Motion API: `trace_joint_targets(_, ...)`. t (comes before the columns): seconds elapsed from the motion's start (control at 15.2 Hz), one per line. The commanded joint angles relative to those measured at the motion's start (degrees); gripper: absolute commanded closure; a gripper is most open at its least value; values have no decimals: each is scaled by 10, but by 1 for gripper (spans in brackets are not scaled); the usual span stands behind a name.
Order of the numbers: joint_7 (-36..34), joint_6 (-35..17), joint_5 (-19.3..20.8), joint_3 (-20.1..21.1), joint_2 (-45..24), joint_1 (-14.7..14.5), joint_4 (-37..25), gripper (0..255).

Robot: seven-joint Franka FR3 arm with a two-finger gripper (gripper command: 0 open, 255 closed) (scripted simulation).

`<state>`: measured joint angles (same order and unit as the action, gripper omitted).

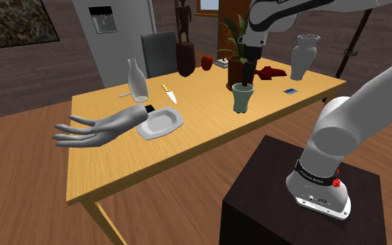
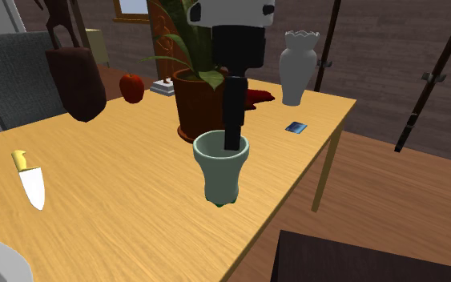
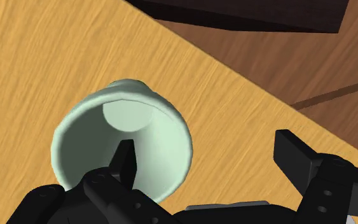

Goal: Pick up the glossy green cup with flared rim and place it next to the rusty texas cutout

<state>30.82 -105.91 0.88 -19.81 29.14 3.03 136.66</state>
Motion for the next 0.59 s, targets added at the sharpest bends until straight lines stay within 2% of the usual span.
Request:
trace_joint_targets(0.0,37,-21,1,-26,-35,0,-16,0)
trace_joint_targets(0.4,150,-69,-30,-95,-151,-4,-84,0)
trace_joint_targets(0.53,160,-79,-35,-100,-162,-5,-84,0)
